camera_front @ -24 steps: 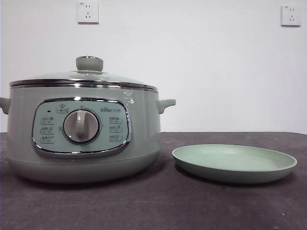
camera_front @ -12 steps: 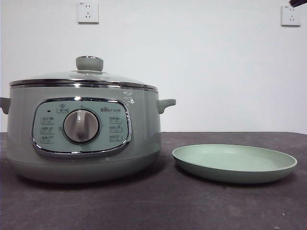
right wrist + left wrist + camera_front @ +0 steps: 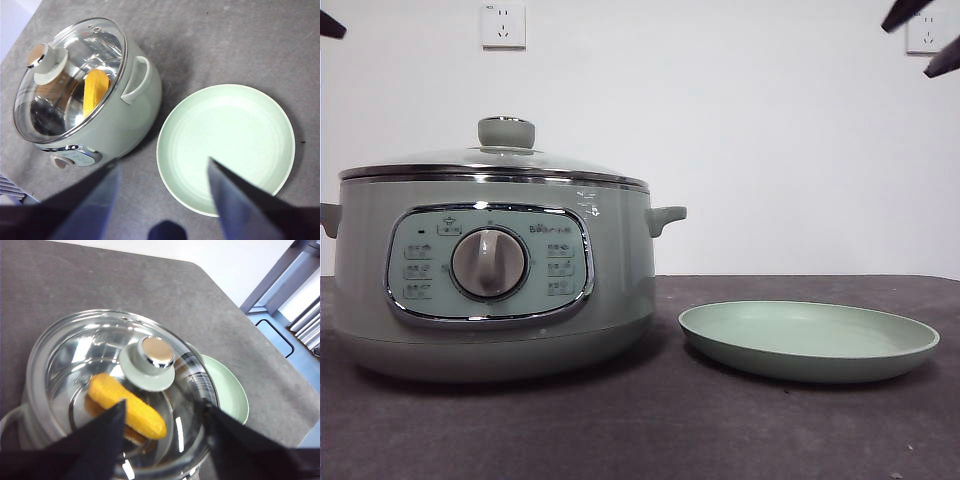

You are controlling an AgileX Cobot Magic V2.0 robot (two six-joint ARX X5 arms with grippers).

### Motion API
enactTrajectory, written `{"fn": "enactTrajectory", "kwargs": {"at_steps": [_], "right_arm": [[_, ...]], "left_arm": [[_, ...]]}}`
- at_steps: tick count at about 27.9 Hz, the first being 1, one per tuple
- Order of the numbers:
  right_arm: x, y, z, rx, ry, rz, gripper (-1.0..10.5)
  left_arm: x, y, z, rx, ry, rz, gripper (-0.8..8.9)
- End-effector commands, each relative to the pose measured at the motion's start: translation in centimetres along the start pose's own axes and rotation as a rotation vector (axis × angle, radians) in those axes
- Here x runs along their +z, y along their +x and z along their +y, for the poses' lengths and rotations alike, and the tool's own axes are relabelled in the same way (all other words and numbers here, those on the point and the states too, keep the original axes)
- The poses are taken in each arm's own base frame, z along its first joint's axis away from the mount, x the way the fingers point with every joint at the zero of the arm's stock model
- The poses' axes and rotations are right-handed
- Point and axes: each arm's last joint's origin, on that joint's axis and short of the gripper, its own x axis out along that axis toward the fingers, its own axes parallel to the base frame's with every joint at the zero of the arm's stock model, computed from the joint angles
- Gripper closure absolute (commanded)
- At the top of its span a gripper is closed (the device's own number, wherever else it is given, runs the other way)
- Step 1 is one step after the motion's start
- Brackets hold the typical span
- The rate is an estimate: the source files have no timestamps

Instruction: Take the corn out from the steamer,put the corn on the plate,close the lid

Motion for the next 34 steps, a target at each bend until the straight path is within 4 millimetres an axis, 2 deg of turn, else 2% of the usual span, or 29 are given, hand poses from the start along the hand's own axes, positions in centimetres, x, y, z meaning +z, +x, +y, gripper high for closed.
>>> {"fn": "enactTrajectory", "kwargs": {"at_steps": [1, 7, 16, 22, 29, 30, 34], "right_arm": [[0.1, 0.0, 0.0, 0.0, -0.007, -0.007, 4.7], [0.1, 0.0, 0.0, 0.001, 0.009, -0.005, 4.7], [0.0, 0.0, 0.0, 0.0, 0.018, -0.004, 4.7], [0.0, 0.0, 0.0, 0.0, 0.018, -0.004, 4.7], [0.0, 0.0, 0.0, 0.0, 0.018, -0.004, 4.7], [0.1, 0.0, 0.0, 0.0, 0.018, -0.005, 4.7], [0.0, 0.0, 0.0, 0.0, 0.018, -0.004, 4.7]], "left_arm": [[0.4, 0.8, 0.1, -0.01, -0.001, 0.0, 3.73], [1.8, 3.4, -0.6, 0.039, 0.04, 0.052, 3.74], [4.1, 8.4, -2.9, 0.13, 0.216, 0.129, 3.76], [3.5, 11.8, -3.5, 0.17, 0.268, 0.209, 3.76], [2.1, 14.4, -3.2, 0.195, 0.276, 0.295, 3.79], [2.0, 14.6, -3.1, 0.195, 0.274, 0.301, 4.1], [1.9, 14.6, -3.0, 0.194, 0.295, 0.317, 7.33]]}}
